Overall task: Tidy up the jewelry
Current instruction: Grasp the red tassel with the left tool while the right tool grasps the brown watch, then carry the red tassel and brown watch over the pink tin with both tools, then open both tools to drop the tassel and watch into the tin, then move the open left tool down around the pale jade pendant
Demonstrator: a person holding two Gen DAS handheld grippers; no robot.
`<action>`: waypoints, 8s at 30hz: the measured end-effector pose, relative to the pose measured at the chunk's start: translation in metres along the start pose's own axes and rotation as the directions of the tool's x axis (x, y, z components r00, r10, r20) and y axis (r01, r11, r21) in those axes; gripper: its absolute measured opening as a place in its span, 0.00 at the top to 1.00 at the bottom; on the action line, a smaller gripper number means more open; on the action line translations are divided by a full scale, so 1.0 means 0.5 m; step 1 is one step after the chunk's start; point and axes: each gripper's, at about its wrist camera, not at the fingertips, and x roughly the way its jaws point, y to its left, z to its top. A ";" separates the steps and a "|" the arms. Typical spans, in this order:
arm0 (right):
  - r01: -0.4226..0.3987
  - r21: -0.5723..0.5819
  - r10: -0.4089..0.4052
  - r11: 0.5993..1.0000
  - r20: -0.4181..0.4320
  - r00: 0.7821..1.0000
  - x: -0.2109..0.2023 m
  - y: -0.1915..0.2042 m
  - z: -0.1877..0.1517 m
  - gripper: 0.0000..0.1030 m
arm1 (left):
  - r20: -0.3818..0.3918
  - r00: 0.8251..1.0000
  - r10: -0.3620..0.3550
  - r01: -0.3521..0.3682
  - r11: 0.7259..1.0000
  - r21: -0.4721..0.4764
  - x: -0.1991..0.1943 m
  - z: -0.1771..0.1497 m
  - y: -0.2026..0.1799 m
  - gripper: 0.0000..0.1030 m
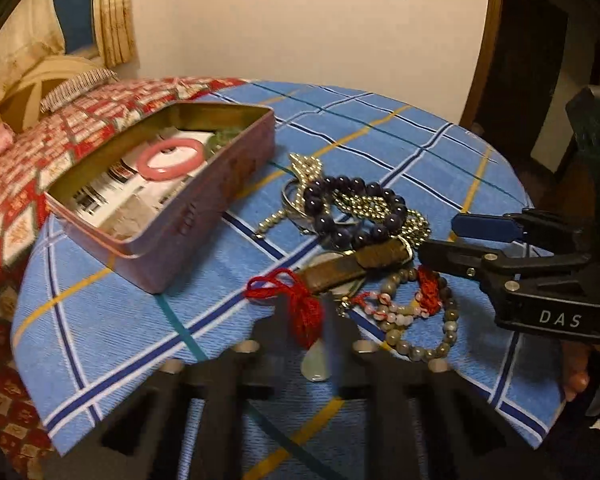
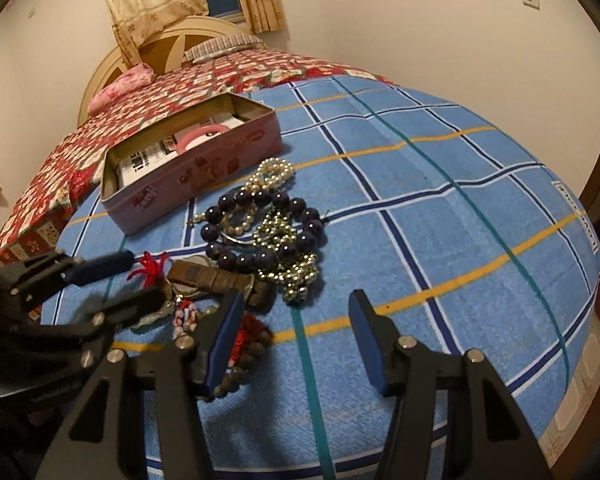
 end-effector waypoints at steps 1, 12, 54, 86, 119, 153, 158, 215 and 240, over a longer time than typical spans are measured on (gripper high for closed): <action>-0.002 -0.001 0.002 1.000 0.000 1.000 0.000 0.002 -0.001 0.44 | 0.006 1.000 -0.008 0.008 1.000 -0.002 -0.002 -0.001 0.003 0.98; -0.003 -0.020 0.003 1.000 0.004 1.000 -0.003 0.021 -0.003 0.44 | 0.164 0.986 -0.021 0.028 0.999 -0.045 -0.092 0.018 0.047 0.99; -0.182 -0.169 0.162 0.969 -0.122 0.979 0.063 0.105 0.030 0.64 | 0.186 0.982 0.013 0.001 0.997 -0.076 -0.093 0.002 0.083 0.99; -0.180 -0.120 0.188 0.976 0.062 0.980 0.003 0.093 0.121 0.64 | 0.258 0.961 0.103 -0.091 0.994 -0.058 -0.123 0.094 0.132 0.99; -0.179 -0.159 0.187 0.971 0.039 0.982 0.086 0.128 0.263 0.64 | 0.240 0.959 0.149 -0.138 0.988 -0.063 -0.047 0.212 0.249 0.99; -0.099 -0.201 0.091 0.975 -0.048 0.995 0.216 0.173 0.282 0.61 | 0.099 0.982 0.161 -0.160 0.987 -0.018 0.062 0.238 0.283 0.98; -0.103 -0.181 0.098 0.978 -0.032 0.995 0.207 0.169 0.281 0.56 | 0.075 0.977 0.201 -0.200 0.980 -0.024 0.060 0.239 0.281 0.96; 0.043 0.061 -0.044 0.997 0.015 0.999 -0.049 -0.026 -0.032 0.28 | 0.020 1.000 0.008 -0.009 0.999 0.051 -0.041 -0.013 -0.006 0.40; 0.035 0.077 -0.037 0.996 0.023 0.999 -0.044 -0.019 -0.043 0.28 | 0.136 0.990 -0.019 0.020 1.000 -0.011 -0.096 0.014 0.036 0.85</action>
